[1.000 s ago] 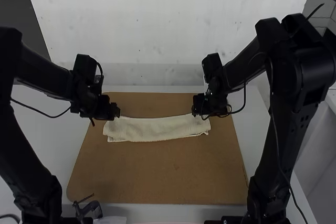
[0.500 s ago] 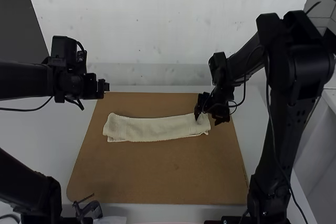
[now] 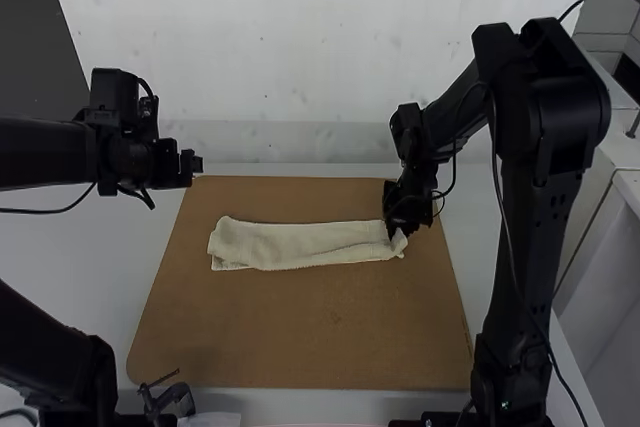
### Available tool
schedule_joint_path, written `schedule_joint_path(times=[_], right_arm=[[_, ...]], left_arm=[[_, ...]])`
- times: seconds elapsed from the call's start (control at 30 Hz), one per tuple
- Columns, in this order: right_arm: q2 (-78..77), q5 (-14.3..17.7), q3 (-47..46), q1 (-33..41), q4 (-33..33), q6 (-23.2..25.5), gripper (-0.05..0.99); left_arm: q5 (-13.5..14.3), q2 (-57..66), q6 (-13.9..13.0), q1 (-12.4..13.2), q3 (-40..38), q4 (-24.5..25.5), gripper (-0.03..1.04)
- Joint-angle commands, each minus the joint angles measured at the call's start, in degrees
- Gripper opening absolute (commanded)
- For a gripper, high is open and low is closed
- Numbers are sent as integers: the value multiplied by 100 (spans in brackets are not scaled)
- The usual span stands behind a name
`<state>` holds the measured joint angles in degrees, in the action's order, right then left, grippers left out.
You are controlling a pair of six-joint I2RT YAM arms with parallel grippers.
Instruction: Fold the towel.
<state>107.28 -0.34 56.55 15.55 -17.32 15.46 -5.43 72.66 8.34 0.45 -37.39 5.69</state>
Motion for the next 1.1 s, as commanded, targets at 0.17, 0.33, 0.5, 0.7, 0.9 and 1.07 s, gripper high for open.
schedule_joint_path(times=[0.17, 0.33, 0.5, 0.7, 0.9, 1.07], right_arm=[[293, -493, 22, 62, -166, -52, 1], [56, -502, 40, -351, -342, -298, 1], [-340, -511, 101, -1098, -623, -799, 1], [-612, -502, 330, -2065, -790, -1450, 1], [-568, -502, 822, -2944, -1089, -1977, 1], [-516, -485, 1147, -3102, -1449, -2109, 1]], left_arm=[[-230, -121, -69, 131, -67, -42, 99], [-230, -121, -78, 140, -41, -42, 99], [-239, -147, -78, 149, -41, -42, 99], [-239, -156, -78, 149, -23, -42, 99], [-248, -174, -78, 175, 56, -42, 99], [-265, -165, -78, 175, 65, -42, 99]])
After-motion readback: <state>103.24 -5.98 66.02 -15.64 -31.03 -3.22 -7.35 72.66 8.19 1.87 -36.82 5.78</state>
